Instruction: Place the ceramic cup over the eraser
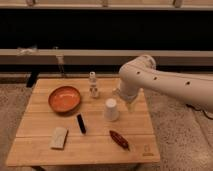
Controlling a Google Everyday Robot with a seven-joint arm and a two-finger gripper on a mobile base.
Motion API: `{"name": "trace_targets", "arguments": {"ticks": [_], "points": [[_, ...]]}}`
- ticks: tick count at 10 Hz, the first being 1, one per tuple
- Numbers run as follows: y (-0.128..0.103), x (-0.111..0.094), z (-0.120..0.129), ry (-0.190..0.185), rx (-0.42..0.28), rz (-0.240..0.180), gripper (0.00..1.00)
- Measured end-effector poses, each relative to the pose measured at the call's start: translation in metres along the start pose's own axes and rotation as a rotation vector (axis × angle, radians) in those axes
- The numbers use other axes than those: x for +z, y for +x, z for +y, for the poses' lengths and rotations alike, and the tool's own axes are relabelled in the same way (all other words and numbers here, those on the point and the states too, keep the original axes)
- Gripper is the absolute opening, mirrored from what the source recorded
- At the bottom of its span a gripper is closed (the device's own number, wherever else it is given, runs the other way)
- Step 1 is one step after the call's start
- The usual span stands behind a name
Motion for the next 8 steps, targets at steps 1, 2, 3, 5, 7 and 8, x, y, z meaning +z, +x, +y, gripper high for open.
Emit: {"name": "trace_targets", "arguments": {"ticks": [1, 2, 3, 5, 7, 8], "points": [[-0.002, 0.008, -0.007, -0.003, -0.022, -0.007, 0.80], [-0.004, 0.021, -0.018, -0.009, -0.053, -0.012, 0.80], [-0.007, 0.037, -0.031, -0.024, -0.083, -0.022, 0.80], [-0.002, 0.053, -0.037, -0.056, -0.113, -0.023, 0.80], [0.001, 0.069, -0.045, -0.092, -0.138, -0.020, 0.80], [0.002, 0.075, -0.047, -0.103, -0.143, -0.020, 0.80]]}}
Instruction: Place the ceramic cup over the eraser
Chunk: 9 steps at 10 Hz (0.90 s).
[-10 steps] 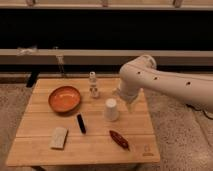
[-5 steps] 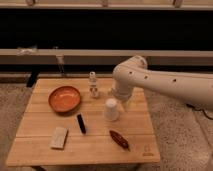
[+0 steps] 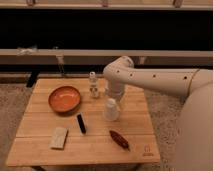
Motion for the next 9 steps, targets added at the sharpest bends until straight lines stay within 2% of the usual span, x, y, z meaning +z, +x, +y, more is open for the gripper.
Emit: {"name": "trace_targets", "arguments": {"ticks": [1, 6, 9], "points": [[0.004, 0.008, -0.001, -0.019, -0.006, 0.002, 0.80], [0.008, 0.028, -0.004, -0.061, -0.015, -0.010, 0.80], [0.006, 0.039, -0.003, -0.086, -0.012, -0.031, 0.80]]}}
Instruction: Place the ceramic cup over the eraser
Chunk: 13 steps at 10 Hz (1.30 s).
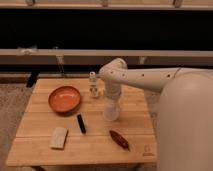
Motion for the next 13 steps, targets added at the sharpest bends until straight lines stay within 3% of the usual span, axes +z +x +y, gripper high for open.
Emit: {"name": "trace_targets", "arguments": {"ticks": [4, 5, 12, 13], "points": [[-0.0037, 0.0069, 0.0013, -0.012, 0.003, -0.022, 0.80], [-0.0042, 0.0081, 0.0017, -0.013, 0.002, -0.024, 0.75], [-0.0061, 0.0106, 0.0029, -0.014, -0.002, -0.025, 0.04], [-0.0067, 0.0074, 0.0030, -0.006, -0.004, -0.028, 0.00]]}}
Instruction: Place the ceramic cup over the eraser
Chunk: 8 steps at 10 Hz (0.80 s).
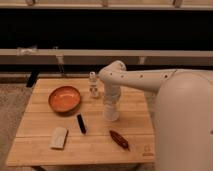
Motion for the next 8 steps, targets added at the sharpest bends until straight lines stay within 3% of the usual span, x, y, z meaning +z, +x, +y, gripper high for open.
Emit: {"name": "trace_targets", "arguments": {"ticks": [2, 5, 8], "points": [[-0.003, -0.019, -0.002, 0.031, -0.013, 0.002, 0.00], [-0.022, -0.060, -0.002, 0.050, -0.064, 0.017, 0.00], [-0.066, -0.113, -0.002, 0.082, -0.179, 0.033, 0.00]]}}
